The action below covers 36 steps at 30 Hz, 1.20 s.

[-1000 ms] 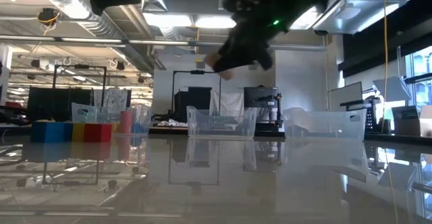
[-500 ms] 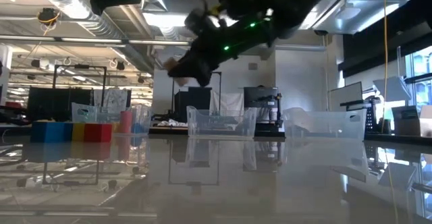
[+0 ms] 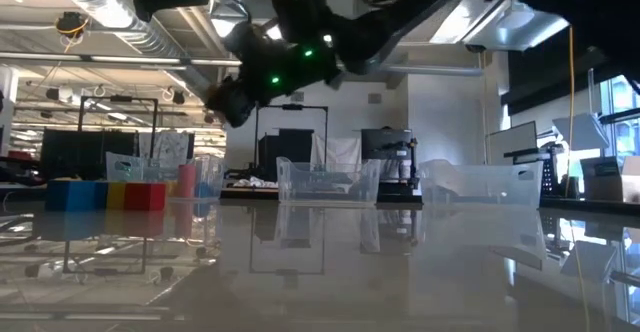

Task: Sort blocks by size
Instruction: Put the cylindrical brown block into the left transparent bin

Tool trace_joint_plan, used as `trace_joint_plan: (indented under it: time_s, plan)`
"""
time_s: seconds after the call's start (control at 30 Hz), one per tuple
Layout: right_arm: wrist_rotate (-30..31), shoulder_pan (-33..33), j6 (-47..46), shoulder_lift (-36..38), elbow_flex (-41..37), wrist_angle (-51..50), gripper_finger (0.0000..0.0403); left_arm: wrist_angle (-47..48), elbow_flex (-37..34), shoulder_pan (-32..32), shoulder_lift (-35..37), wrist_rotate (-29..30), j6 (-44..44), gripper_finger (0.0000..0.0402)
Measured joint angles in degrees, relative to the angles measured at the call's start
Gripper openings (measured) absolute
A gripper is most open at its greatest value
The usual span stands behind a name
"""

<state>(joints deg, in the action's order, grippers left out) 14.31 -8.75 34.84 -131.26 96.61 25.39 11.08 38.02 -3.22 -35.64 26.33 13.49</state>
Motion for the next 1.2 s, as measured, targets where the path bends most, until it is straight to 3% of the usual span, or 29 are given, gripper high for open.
trace_joint_plan:
  time_s: [0.77, 1.2]
  plan:
    - [-6.33, -6.99, -2.28, -21.30, 30.95, 0.20, 0.0136, 0.40, 0.00, 0.00, -0.02, 0.00, -0.45, 0.0235]
    - [-7.45, -9.69, -7.60, -24.27, 33.38, -0.38, 0.0163, 0.30, -0.02, 0.00, -0.02, 0.15, -0.46, 0.0235]
